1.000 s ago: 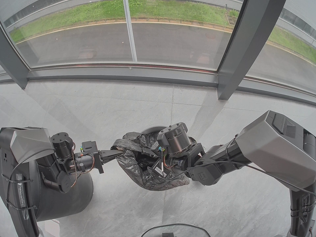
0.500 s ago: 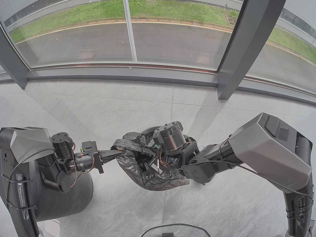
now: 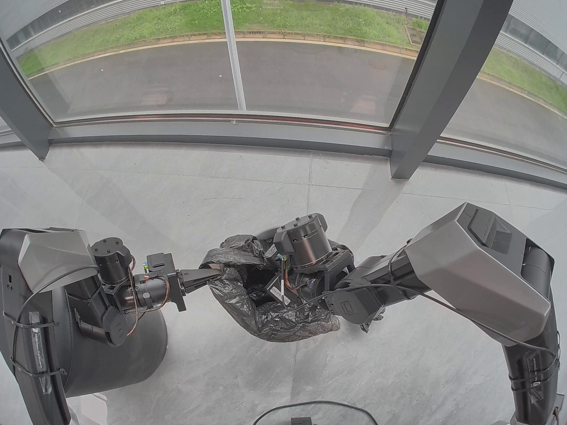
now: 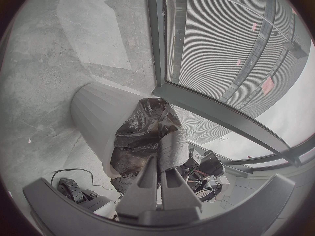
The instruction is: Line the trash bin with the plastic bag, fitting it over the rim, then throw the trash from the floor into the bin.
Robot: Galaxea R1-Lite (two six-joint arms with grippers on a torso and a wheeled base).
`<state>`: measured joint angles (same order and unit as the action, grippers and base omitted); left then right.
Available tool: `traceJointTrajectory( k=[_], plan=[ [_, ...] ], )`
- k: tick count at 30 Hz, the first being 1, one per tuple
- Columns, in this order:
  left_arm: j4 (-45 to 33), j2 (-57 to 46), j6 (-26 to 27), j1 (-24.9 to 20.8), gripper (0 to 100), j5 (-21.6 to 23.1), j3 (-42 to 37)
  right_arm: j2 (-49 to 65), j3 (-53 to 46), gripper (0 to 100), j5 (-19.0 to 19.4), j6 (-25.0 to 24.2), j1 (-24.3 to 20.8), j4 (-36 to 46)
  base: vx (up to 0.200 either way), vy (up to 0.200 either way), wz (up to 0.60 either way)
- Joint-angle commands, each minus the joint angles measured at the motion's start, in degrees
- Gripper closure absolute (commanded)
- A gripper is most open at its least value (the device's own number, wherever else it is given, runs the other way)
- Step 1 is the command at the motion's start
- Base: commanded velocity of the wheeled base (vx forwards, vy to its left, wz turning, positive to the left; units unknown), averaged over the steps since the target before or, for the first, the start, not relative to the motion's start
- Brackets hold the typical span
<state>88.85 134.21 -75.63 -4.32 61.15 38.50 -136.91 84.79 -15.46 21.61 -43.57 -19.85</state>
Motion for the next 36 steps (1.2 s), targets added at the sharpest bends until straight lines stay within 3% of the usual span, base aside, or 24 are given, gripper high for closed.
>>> traceJointTrajectory(
  k=[1,9,14,23,26,34,36],
  plan=[
    [0.0,0.0,0.0,0.0,100,0.0,-0.1,0.4,0.1,100,-0.5,0.0,-0.1,0.0,0.000,0.000,0.00],
    [0.1,-2.4,1.3,-0.2,100,-0.3,-2.1,2.9,-0.9,100,-0.6,-0.5,0.0,0.0,0.000,0.000,0.00],
    [-0.1,-5.7,7.8,-0.1,100,-0.3,-4.4,5.2,-1.5,100,-0.6,-0.7,0.7,0.1,0.000,0.000,0.00],
    [-0.2,-8.2,14.8,0.2,100,-0.3,-6.2,6.0,-1.1,100,-0.7,-0.8,1.8,0.0,0.000,0.000,0.00],
    [-0.4,-10.2,21.3,-0.2,100,-0.3,-7.1,6.4,-1.1,100,-0.7,-0.9,2.2,0.0,0.000,0.000,0.00],
    [-1.0,-12.5,30.6,-0.3,100,-0.9,-7.2,6.3,-1.0,100,-0.7,-0.9,2.3,0.0,0.000,0.000,0.00],
    [-1.1,-13.4,34.1,-0.8,100,-3.8,-7.5,6.3,-1.0,100,-0.7,-0.9,2.3,0.0,0.000,0.000,0.00]
  ],
)
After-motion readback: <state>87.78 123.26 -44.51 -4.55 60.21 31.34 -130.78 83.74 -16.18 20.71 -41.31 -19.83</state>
